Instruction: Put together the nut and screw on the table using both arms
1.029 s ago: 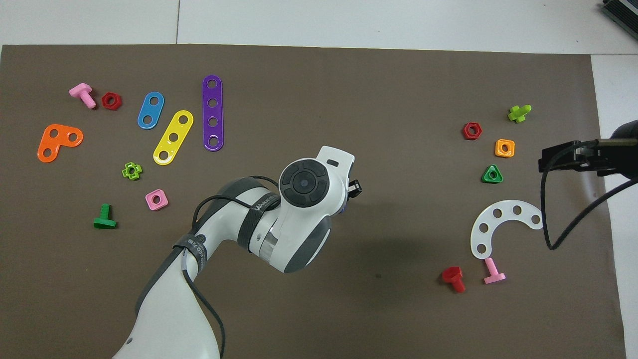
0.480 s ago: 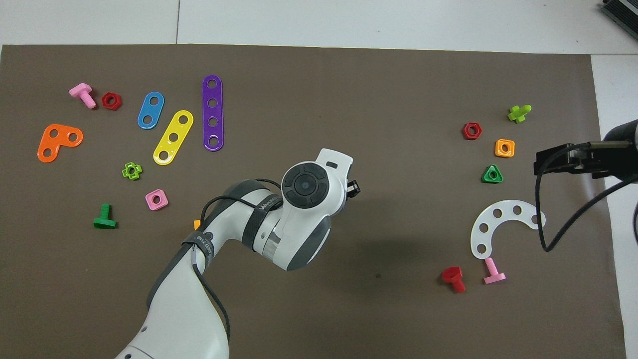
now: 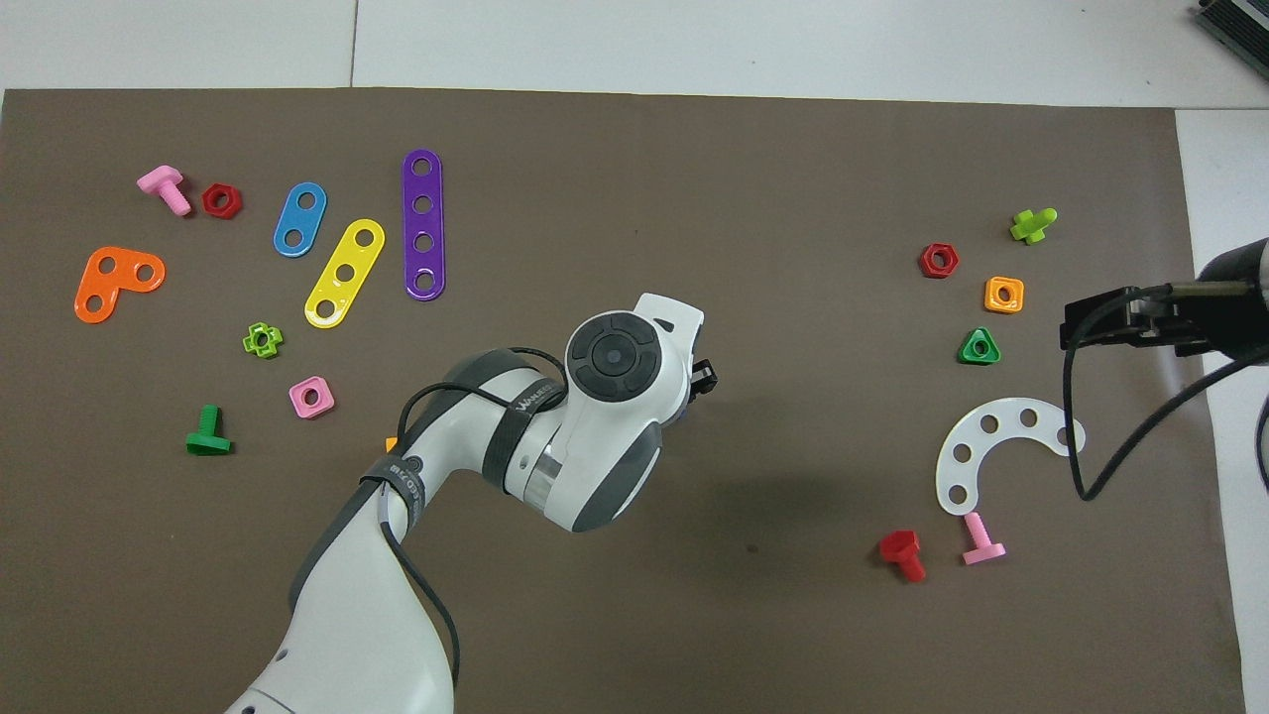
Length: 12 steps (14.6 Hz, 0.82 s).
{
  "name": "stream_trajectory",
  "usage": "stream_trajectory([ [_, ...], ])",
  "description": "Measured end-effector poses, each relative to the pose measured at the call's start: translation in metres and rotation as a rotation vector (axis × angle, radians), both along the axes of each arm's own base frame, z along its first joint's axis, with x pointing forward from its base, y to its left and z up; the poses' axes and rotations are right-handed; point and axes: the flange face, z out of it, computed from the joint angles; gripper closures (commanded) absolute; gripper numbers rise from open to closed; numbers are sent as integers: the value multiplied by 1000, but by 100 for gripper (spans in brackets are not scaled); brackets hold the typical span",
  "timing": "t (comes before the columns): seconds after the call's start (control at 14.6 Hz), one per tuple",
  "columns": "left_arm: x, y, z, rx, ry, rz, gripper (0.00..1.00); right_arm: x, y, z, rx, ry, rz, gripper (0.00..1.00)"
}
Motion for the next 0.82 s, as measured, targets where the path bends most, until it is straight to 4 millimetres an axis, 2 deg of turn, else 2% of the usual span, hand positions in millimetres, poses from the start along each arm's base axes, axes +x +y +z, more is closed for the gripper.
stream_trajectory([
  [0.14,9,5,18,7,9,8,31,0,0,0,0,0,0,0],
  [0.27,29,28,51,-5,-3,47,35,0,0,0,0,0,0,0],
  [0.41,49,76,102,-10,4,91,35,0,0,0,0,0,0,0],
  [0.55,57,132,152,-8,20,81,35,0,0,0,0,0,0,0],
  [0.69,57,183,190,-7,33,34,35,0,0,0,0,0,0,0],
  [0.82,55,233,220,-11,40,-50,34,0,0,0,0,0,0,0],
])
